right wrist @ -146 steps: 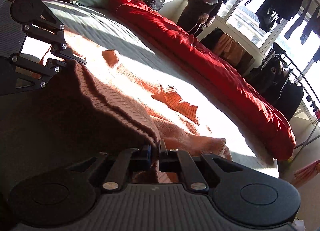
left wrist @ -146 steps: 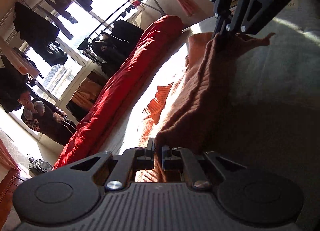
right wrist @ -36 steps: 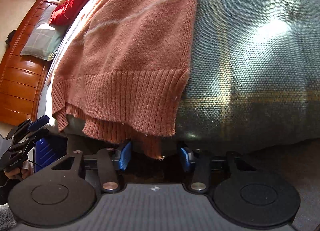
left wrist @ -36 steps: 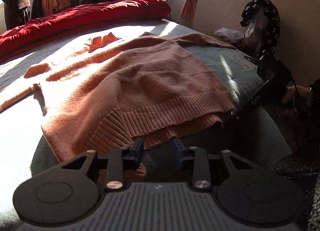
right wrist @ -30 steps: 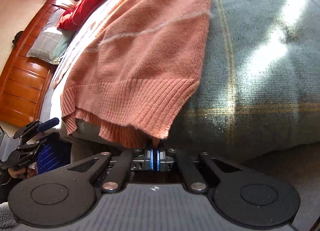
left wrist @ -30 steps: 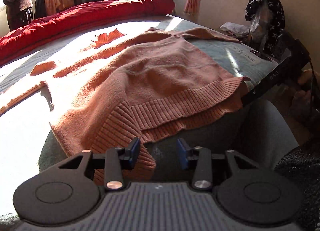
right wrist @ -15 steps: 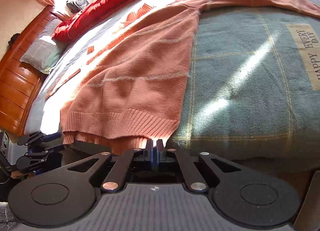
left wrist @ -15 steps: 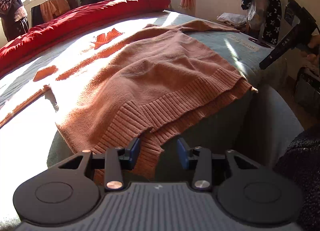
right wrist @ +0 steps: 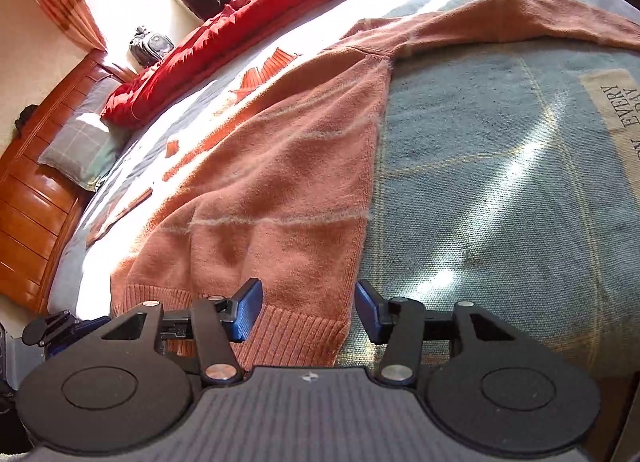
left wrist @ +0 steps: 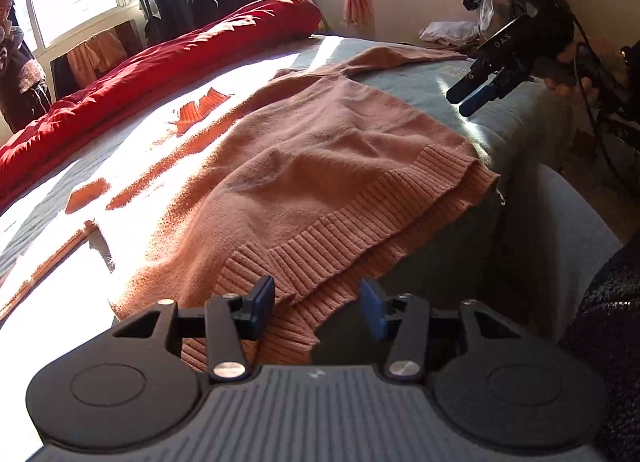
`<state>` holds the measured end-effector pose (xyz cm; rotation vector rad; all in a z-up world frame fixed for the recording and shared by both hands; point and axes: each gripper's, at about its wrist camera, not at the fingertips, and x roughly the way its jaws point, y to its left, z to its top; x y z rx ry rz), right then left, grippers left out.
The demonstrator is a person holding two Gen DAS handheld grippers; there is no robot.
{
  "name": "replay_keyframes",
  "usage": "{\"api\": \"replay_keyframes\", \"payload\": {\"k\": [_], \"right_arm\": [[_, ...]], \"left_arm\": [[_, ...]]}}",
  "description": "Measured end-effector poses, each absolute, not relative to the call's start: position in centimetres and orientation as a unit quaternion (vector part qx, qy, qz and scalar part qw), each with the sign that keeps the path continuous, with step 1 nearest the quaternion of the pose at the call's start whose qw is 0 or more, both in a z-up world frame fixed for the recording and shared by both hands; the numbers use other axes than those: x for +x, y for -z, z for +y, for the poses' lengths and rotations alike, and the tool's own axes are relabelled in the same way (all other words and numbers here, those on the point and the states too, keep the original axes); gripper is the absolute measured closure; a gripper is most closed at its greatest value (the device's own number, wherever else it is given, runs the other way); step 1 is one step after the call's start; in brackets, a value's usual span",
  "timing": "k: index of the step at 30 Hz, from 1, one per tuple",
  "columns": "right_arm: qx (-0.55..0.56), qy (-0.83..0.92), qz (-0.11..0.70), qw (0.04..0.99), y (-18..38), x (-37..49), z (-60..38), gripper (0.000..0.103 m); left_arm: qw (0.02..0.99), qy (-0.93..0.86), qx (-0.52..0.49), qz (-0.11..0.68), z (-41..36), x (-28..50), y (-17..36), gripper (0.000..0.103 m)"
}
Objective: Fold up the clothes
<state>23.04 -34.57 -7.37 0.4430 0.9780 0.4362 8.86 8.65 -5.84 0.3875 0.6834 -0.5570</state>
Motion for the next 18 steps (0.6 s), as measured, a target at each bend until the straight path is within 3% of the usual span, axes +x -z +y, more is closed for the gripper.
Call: {"api": "replay_keyframes", "payload": {"k": [5, 18], "right_arm": [[0.225, -0.199, 0.454, 0.839, 9.5, 26.2, -34.5, 0.045], [0.27, -0.191, 0.445, 0.832, 11.7, 29.7, -34.9, 0.041]], "left_arm": [[0.9, 0.25, 0.136, 0.331, 10.4, 10.0, 4.8, 0.054], [0.91, 0.136, -0.161, 0.356, 22.7, 23.8, 4.5, 0.053]]}}
